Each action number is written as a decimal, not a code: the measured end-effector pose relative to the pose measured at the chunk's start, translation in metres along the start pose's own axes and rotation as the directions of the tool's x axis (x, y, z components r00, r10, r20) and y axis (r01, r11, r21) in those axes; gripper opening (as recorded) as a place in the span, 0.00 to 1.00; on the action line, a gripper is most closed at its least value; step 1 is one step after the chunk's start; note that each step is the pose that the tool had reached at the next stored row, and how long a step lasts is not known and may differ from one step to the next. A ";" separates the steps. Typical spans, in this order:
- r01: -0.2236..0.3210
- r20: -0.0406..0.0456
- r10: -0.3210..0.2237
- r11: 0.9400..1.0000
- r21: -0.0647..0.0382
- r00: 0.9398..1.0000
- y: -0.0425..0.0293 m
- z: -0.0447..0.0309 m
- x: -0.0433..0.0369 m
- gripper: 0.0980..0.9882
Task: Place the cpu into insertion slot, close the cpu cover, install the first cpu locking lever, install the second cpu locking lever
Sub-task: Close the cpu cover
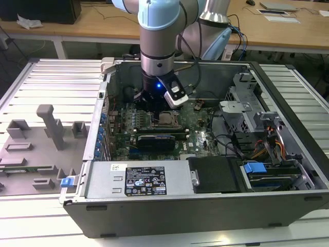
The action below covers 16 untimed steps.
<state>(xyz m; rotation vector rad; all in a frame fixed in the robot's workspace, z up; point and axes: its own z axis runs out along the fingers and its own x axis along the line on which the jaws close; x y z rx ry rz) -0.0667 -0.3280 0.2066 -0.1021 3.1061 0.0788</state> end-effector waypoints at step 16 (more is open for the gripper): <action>0.001 0.015 -0.001 1.000 0.001 1.000 0.0005 -0.0124 -0.0006 0.01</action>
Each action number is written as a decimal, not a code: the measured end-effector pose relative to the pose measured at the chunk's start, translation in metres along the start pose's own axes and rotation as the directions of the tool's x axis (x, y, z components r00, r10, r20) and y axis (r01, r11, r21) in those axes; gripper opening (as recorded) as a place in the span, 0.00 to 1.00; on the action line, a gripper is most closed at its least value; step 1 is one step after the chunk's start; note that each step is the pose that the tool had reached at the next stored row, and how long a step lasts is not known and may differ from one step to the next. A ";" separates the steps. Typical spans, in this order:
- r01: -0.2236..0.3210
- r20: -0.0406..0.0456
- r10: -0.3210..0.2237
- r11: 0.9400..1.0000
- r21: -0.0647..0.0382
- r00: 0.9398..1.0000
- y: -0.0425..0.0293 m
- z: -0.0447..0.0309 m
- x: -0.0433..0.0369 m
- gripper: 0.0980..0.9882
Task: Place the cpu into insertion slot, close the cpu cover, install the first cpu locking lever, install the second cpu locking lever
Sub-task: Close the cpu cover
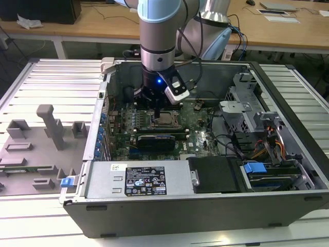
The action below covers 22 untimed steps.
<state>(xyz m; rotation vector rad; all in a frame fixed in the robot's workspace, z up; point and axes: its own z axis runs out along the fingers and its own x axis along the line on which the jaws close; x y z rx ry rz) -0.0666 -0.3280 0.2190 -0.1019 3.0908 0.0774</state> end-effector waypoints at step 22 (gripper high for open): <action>-0.030 0.031 0.030 1.000 0.006 0.999 -0.0003 -0.0129 -0.0166 0.01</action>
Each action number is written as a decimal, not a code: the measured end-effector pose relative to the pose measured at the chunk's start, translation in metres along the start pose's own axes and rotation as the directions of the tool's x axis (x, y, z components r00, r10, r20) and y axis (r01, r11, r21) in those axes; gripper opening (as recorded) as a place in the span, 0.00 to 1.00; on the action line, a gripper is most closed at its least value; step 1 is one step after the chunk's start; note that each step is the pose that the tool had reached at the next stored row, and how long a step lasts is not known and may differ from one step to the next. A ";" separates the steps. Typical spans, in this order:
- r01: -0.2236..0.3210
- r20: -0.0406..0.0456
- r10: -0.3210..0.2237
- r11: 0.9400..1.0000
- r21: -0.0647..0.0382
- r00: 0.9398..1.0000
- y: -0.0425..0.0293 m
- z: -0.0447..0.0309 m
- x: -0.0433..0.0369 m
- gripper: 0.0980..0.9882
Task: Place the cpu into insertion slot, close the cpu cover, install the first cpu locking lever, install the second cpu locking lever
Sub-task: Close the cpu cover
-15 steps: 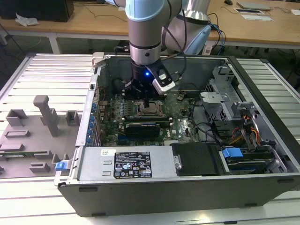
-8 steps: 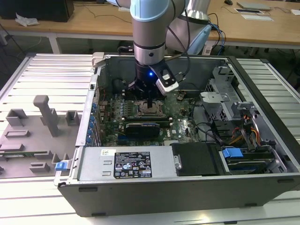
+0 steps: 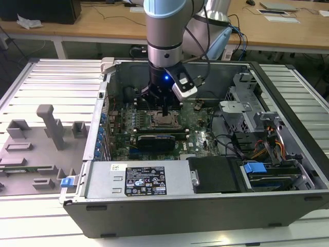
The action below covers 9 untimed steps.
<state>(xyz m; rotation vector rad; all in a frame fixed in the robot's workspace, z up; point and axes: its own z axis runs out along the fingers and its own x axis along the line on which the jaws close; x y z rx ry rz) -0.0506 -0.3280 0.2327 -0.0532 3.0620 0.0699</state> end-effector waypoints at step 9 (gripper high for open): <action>0.000 0.000 0.000 1.000 0.000 1.000 0.0005 -0.0110 -0.0009 0.01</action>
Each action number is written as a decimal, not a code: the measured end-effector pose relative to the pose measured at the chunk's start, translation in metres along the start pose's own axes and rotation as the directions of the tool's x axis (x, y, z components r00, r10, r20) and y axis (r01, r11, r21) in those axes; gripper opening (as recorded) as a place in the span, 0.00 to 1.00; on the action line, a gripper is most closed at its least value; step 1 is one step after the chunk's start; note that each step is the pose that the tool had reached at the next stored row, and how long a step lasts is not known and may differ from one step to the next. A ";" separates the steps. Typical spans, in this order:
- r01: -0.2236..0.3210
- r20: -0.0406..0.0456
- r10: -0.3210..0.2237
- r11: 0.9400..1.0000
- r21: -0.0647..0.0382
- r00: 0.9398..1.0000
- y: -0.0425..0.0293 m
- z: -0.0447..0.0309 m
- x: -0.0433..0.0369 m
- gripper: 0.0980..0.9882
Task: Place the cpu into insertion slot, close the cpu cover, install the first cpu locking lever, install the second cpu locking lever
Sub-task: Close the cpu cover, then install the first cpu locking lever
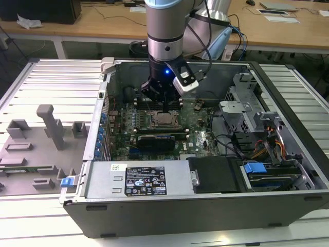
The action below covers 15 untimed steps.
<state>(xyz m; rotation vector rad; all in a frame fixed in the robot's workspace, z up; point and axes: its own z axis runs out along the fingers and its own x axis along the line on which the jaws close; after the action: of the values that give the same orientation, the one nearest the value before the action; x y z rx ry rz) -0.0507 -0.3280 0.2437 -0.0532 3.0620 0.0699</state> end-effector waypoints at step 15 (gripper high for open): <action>0.000 0.000 0.000 1.000 0.000 1.000 0.0001 -0.0011 0.0037 0.01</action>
<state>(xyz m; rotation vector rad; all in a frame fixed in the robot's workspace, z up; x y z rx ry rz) -0.0544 -0.3280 0.2445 -0.0534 3.0621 0.0696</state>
